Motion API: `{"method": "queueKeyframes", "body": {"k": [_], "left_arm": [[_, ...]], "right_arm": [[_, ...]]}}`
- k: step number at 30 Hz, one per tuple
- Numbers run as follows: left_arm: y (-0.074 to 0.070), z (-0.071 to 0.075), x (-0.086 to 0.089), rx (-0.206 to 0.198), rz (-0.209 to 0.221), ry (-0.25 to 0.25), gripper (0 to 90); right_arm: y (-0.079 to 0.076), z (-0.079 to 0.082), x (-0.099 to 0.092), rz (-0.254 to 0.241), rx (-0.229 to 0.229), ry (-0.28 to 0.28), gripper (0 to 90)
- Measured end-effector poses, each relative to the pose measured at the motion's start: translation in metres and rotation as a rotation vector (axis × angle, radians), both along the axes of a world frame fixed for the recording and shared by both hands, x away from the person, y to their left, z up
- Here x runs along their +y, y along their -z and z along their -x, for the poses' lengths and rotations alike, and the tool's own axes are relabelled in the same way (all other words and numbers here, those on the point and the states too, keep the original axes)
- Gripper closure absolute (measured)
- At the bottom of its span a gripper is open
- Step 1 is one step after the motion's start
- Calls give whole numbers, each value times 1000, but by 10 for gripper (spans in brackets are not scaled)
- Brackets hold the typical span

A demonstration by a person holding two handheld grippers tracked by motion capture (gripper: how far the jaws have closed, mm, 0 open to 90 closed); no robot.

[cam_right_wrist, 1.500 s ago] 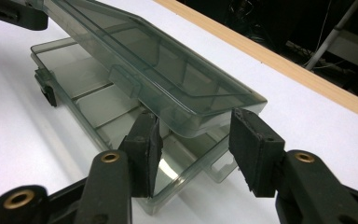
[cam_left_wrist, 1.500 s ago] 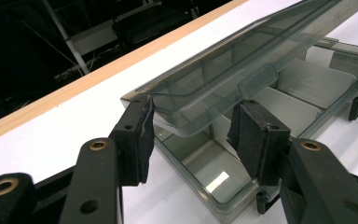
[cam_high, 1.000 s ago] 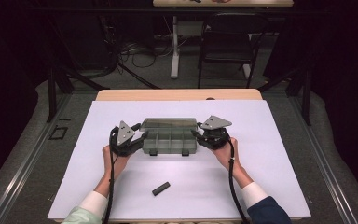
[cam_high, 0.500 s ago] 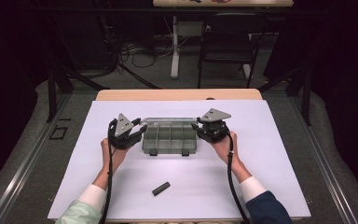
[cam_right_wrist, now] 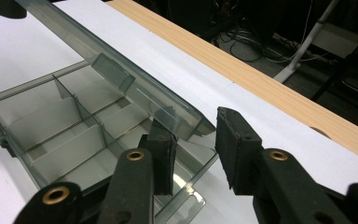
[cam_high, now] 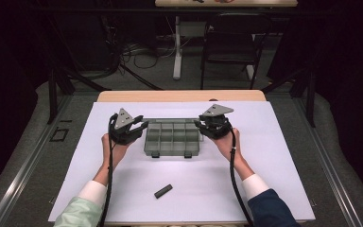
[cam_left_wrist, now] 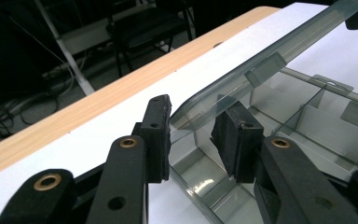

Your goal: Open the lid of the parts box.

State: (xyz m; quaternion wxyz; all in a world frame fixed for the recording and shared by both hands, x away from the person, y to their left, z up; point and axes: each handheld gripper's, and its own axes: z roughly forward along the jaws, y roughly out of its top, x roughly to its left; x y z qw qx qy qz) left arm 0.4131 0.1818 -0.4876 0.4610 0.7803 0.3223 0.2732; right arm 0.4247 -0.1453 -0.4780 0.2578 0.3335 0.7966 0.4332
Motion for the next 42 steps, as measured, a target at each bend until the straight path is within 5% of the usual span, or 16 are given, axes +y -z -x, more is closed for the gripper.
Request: {"method": "queueKeyframes", "body": {"k": [23, 42], "left_arm": [[-8, -24, 2, 53, 37, 3, 666], [0, -44, 1, 97, 75, -8, 659]], "right_arm": [[-8, -22, 2, -27, 64, 29, 681], [-6, -37, 3, -45, 101, 55, 681]]}}
